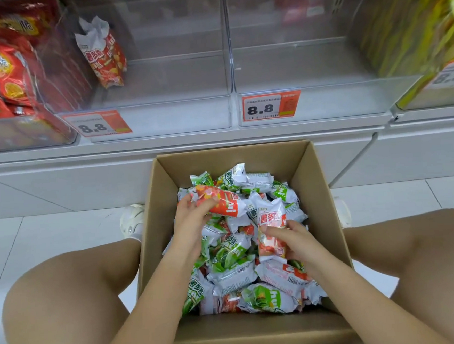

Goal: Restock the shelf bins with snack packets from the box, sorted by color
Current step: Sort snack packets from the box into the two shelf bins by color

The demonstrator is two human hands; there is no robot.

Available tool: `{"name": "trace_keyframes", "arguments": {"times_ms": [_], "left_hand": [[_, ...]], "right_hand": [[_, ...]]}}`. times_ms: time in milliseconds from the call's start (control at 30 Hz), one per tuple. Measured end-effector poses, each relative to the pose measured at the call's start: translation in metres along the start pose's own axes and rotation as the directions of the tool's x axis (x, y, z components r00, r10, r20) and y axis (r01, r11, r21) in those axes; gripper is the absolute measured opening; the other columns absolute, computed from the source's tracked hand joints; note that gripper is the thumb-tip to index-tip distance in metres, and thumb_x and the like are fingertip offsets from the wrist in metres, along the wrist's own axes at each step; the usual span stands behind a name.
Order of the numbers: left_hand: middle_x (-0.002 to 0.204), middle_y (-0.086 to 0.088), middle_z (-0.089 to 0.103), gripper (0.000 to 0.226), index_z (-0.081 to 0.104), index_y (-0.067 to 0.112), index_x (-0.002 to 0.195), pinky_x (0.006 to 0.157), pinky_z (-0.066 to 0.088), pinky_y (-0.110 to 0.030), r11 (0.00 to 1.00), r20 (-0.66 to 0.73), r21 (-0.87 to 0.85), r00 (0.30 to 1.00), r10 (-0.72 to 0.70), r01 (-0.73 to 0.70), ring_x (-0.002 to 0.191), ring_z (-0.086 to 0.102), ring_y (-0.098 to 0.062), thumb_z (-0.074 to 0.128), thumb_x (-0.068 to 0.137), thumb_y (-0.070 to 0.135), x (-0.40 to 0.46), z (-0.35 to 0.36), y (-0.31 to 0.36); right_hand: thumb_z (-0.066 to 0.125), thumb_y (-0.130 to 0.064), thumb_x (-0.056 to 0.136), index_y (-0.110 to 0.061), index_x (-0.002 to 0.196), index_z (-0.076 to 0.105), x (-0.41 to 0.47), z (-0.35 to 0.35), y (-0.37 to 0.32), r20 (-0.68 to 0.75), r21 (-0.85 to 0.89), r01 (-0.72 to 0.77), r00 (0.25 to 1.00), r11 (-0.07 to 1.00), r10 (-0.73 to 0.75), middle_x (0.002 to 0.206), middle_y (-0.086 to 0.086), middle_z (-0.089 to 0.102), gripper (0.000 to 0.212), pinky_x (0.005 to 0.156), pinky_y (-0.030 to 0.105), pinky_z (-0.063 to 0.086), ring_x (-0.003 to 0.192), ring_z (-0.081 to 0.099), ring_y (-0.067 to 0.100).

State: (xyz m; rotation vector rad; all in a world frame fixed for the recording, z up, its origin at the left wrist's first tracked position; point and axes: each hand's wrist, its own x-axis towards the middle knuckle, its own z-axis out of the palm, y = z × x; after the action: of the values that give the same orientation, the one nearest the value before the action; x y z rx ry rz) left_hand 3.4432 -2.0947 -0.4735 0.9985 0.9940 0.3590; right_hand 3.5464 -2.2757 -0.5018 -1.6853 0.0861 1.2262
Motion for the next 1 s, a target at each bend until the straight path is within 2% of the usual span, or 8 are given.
{"name": "trace_keyframes", "arguments": {"times_ms": [133, 267, 400, 567, 700, 800, 933, 1000], "left_hand": [[0.122, -0.013, 0.057, 0.053, 0.048, 0.014, 0.13, 0.089, 0.053, -0.037, 0.962, 0.085, -0.268, 0.996, -0.03, 0.052, 0.11, 0.062, -0.027, 0.061, 0.083, -0.006, -0.035, -0.005, 0.005], [0.112, -0.006, 0.063, 0.048, 0.052, 0.015, 0.117, 0.086, 0.052, -0.033, 0.983, 0.115, -0.183, 0.993, 0.025, -0.004, 0.095, 0.068, -0.016, 0.07, 0.074, 0.008, -0.061, -0.001, 0.005], [0.112, -0.002, 0.066, 0.045, 0.058, 0.022, 0.11, 0.082, 0.052, -0.031, 0.994, 0.127, -0.087, 0.989, 0.074, -0.063, 0.095, 0.068, -0.015, 0.075, 0.069, 0.016, -0.069, -0.002, 0.007], [0.118, 0.001, 0.067, 0.07, 0.053, 0.027, 0.132, 0.084, 0.051, -0.028, 0.985, 0.292, 0.14, 0.955, 0.053, -0.097, 0.107, 0.065, -0.017, 0.077, 0.066, 0.022, -0.074, -0.009, 0.015], [0.113, 0.003, 0.07, 0.069, 0.051, 0.029, 0.129, 0.077, 0.053, -0.02, 0.958, 0.256, 0.182, 0.951, 0.172, -0.222, 0.103, 0.067, -0.014, 0.077, 0.065, 0.019, -0.075, -0.006, 0.038], [0.111, 0.004, 0.07, 0.067, 0.052, 0.03, 0.125, 0.08, 0.055, -0.028, 0.918, 0.23, 0.194, 0.925, 0.302, -0.347, 0.1, 0.068, -0.018, 0.079, 0.065, 0.017, -0.074, -0.007, 0.062], [0.101, 0.012, 0.072, 0.059, 0.059, 0.04, 0.113, 0.075, 0.054, -0.025, 0.834, 0.166, 0.284, 0.882, 0.442, -0.472, 0.091, 0.069, -0.007, 0.077, 0.058, 0.031, -0.066, -0.017, 0.103], [0.095, 0.021, 0.071, 0.056, 0.056, 0.049, 0.112, 0.074, 0.054, -0.022, 0.739, 0.142, 0.411, 0.838, 0.527, -0.534, 0.086, 0.068, 0.002, 0.07, 0.06, 0.032, -0.058, -0.023, 0.127]], "right_hand": [[0.072, -0.028, 0.083, -0.025, 0.12, 0.059, -0.019, 0.015, -0.018, 0.093, 0.188, 0.082, 0.991, 0.979, -0.101, 0.11, -0.002, 0.072, 0.039, 0.076, 0.027, 0.051, 0.098, 0.069, 0.014], [0.069, -0.026, 0.084, -0.021, 0.124, 0.058, -0.034, 0.024, -0.031, 0.103, 0.291, 0.157, 0.976, 0.944, -0.194, 0.11, 0.0, 0.072, 0.042, 0.082, 0.03, 0.052, 0.1, 0.069, 0.016], [0.07, -0.032, 0.077, -0.021, 0.123, 0.058, -0.046, 0.026, -0.036, 0.093, 0.29, 0.212, 0.964, 0.933, -0.248, 0.108, 0.0, 0.073, 0.048, 0.08, 0.03, 0.051, 0.097, 0.07, 0.015], [0.067, -0.024, 0.086, -0.02, 0.119, 0.059, -0.055, 0.036, -0.046, 0.048, 0.156, 0.357, 0.929, 0.921, -0.368, 0.107, 0.0, 0.073, 0.034, 0.082, 0.03, 0.055, 0.096, 0.07, 0.015], [0.063, -0.02, 0.09, -0.02, 0.12, 0.059, -0.054, 0.057, -0.067, 0.007, 0.095, 0.471, 0.881, 0.877, -0.473, 0.111, 0.0, 0.071, 0.031, 0.089, 0.033, 0.054, 0.1, 0.068, 0.014], [0.059, -0.026, 0.091, -0.024, 0.118, 0.06, -0.059, 0.079, -0.094, 0.068, 0.144, 0.49, 0.862, 0.86, -0.503, 0.107, -0.004, 0.072, 0.027, 0.072, 0.018, 0.053, 0.091, 0.068, 0.004], [0.085, -0.039, 0.065, -0.03, 0.12, 0.052, -0.065, 0.121, -0.14, 0.17, 0.053, 0.627, 0.761, 0.777, -0.626, 0.111, -0.013, 0.067, 0.064, 0.076, 0.012, 0.05, 0.094, 0.065, -0.005], [0.086, -0.039, 0.053, -0.035, 0.114, 0.051, -0.059, 0.145, -0.163, 0.154, -0.029, 0.691, 0.717, 0.723, -0.679, 0.11, -0.011, 0.067, 0.07, 0.08, 0.015, 0.05, 0.098, 0.065, -0.001]]}}
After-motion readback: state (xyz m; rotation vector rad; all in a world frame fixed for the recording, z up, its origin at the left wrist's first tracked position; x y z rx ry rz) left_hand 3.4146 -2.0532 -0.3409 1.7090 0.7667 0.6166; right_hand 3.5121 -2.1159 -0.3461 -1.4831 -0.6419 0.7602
